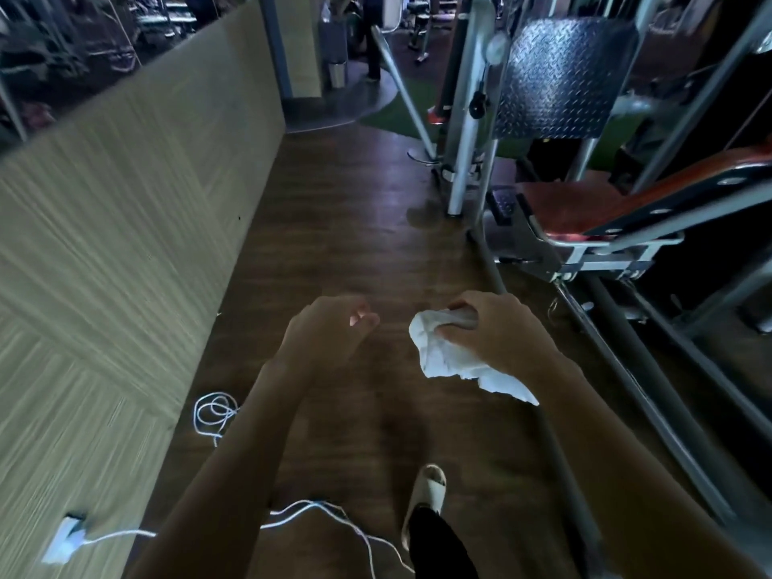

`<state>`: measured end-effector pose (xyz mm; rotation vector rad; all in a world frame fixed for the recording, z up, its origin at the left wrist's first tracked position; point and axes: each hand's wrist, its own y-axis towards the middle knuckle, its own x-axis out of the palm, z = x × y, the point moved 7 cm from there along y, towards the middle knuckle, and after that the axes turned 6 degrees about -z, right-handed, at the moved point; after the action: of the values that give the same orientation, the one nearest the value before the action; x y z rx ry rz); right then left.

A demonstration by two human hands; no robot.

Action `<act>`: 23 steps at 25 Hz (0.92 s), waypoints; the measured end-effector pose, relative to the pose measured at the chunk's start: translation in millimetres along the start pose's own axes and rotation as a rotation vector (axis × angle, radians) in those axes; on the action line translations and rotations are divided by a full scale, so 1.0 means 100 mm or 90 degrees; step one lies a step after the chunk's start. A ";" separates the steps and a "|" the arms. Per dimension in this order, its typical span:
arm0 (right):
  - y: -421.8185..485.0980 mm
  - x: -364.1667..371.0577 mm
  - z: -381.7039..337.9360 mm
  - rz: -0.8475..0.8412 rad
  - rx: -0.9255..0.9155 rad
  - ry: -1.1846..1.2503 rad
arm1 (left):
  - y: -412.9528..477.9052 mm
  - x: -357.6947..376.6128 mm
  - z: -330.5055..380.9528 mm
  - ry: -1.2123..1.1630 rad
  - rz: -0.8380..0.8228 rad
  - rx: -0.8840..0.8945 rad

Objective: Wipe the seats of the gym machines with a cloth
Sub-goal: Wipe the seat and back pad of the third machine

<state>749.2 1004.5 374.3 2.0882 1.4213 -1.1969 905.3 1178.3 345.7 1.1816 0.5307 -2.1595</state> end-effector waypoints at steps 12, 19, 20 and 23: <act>3.45 -1.31 0.96 -0.005 0.017 0.017 | 3.94 -0.20 0.18 -0.008 -0.031 0.019; 5.47 -1.94 1.58 0.052 0.080 -0.009 | 6.32 -0.12 0.37 0.000 -0.115 0.110; 5.75 -2.03 1.65 0.056 0.097 -0.008 | 6.69 -0.09 0.38 0.007 -0.135 0.115; 6.51 -2.31 1.89 0.077 0.146 -0.005 | 7.70 -0.02 0.55 0.043 -0.192 0.142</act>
<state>1205.9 454.5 337.0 2.2810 1.1834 -1.3713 1396.1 583.1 335.1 1.3716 0.5362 -2.4927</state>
